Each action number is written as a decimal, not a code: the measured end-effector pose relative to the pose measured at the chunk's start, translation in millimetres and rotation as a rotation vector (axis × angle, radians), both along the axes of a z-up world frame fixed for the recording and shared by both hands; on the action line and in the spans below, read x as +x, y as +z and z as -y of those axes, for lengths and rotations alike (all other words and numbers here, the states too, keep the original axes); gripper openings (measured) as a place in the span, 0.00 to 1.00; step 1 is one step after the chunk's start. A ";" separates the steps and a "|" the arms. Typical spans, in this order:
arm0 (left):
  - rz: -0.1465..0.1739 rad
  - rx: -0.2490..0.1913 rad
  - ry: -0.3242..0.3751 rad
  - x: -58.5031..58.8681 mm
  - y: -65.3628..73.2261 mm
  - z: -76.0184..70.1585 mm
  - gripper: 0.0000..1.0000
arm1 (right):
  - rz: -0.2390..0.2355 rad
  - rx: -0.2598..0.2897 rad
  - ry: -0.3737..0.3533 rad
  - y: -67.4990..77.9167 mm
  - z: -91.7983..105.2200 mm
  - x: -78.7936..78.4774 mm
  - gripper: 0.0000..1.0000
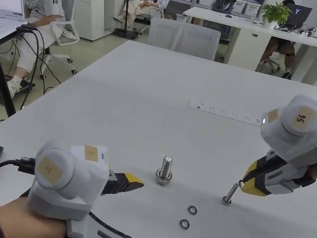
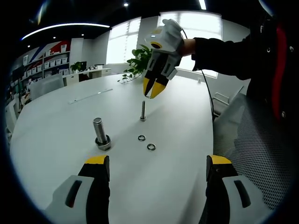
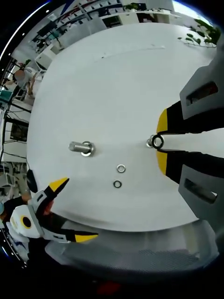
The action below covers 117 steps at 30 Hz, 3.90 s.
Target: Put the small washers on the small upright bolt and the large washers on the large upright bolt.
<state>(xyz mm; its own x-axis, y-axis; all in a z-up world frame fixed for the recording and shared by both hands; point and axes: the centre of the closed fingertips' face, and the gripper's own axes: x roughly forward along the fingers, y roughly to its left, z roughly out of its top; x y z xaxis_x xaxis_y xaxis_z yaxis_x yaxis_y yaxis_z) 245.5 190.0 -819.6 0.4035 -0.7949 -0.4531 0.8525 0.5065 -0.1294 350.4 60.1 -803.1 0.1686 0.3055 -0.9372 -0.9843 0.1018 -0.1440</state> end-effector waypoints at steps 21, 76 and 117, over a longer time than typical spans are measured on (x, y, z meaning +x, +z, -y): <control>-0.001 0.000 0.011 1.3 -1.1 -1.9 0.85 | -0.017 -0.060 0.047 -9.3 -2.7 7.1 0.13; -0.019 0.006 0.019 1.9 -5.4 -2.7 0.85 | -0.106 -0.111 0.045 -64.0 -0.1 8.7 0.13; -0.017 0.004 0.010 1.1 -5.6 -0.4 0.84 | -0.109 -0.069 -0.011 -60.4 11.5 7.0 0.33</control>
<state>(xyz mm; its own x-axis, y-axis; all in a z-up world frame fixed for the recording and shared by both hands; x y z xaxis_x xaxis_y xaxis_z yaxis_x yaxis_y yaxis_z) 246.7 190.4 -825.2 0.4033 -0.7893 -0.4631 0.8452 0.5152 -0.1420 357.4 48.6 -863.5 0.0680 0.2380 -0.9689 -0.9934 0.1064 -0.0436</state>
